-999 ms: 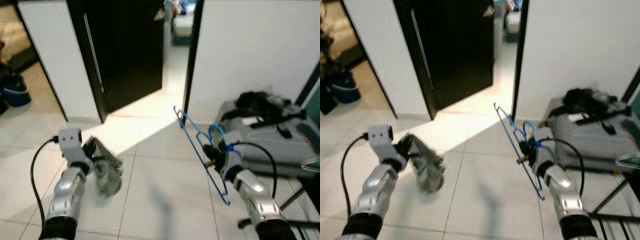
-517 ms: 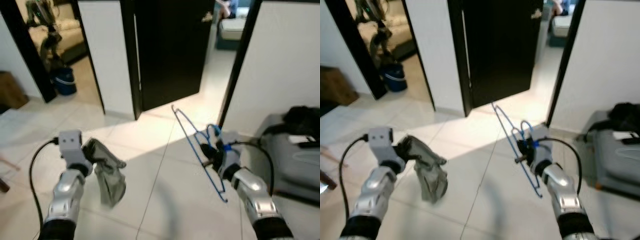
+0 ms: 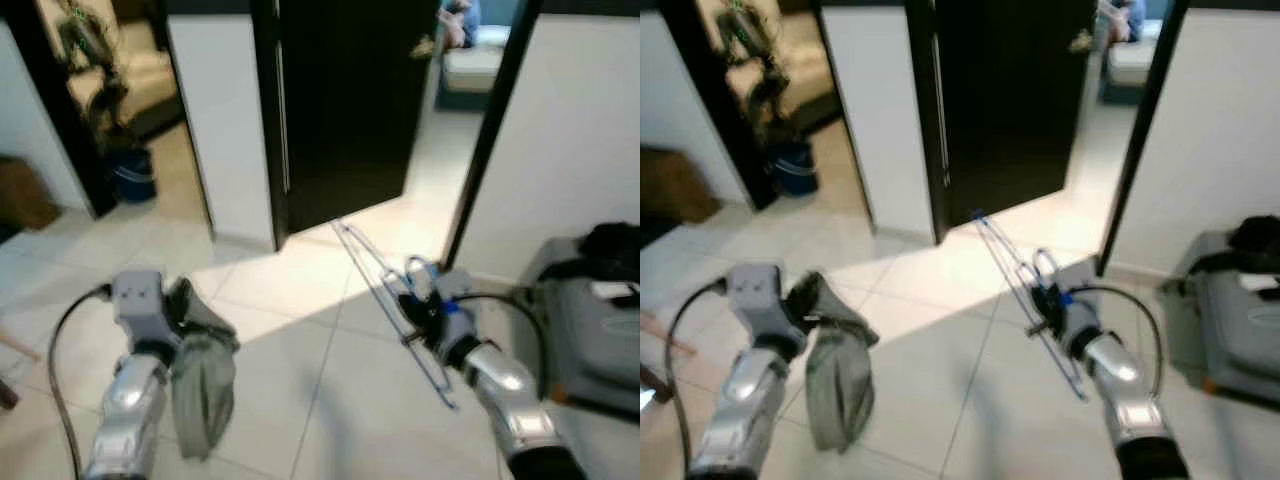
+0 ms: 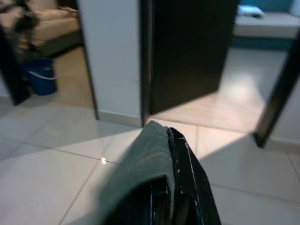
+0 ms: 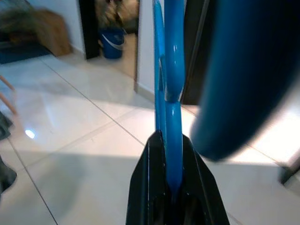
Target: Hang hanger
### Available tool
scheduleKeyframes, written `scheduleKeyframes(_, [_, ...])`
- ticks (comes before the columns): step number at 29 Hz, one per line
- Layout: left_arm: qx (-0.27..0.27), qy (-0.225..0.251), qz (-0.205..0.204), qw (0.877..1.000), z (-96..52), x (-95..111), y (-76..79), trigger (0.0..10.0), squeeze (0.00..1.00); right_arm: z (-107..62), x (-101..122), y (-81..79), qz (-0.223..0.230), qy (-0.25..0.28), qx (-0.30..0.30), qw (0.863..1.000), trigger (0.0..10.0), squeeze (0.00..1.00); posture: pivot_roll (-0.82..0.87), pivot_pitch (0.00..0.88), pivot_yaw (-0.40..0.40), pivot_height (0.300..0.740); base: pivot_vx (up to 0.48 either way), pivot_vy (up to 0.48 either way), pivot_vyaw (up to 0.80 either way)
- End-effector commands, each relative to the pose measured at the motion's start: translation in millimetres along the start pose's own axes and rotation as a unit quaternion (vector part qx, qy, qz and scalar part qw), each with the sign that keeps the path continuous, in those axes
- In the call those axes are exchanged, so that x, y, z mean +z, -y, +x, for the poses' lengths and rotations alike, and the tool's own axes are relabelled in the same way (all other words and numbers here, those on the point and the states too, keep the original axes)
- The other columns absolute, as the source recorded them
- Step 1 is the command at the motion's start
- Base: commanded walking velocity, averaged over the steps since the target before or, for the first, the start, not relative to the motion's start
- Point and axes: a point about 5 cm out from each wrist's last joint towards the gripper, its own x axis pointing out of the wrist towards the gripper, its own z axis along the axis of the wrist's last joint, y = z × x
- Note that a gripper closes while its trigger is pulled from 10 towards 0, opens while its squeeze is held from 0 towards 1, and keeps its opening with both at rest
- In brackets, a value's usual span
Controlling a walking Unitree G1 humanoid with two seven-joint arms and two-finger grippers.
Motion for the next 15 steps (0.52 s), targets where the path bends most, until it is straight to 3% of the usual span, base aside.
scheduleKeyframes(1, [-0.014, 0.005, 0.005, 1.0, -3.8, 4, 10.4, 10.0, 0.0, -7.7, 0, -4.8, 0.003, -0.002, 0.005, 1.0, 10.0, 0.0, -0.06, 0.0, 0.026, 0.74, 0.48, 0.0, 0.78])
scheduleKeyframes(9, [-0.01, 0.001, 0.007, 1.0, -15.0, 5, 17.6, 10.0, 0.0, -15.8, -3, -12.4, -0.008, -0.007, 0.017, 1.0, 10.0, 0.0, -0.06, 0.0, 0.03, 0.74, 0.48, 0.0, 0.78])
scheduleKeyframes(15, [-0.01, 0.0, 0.01, 1.0, -14.7, 9, 19.2, 10.0, 0.0, -15.5, -2, -17.3, -0.023, -0.013, 0.034, 0.999, 10.0, 0.0, -0.06, 0.0, 0.028, 0.74, 0.48, 0.0, 0.78])
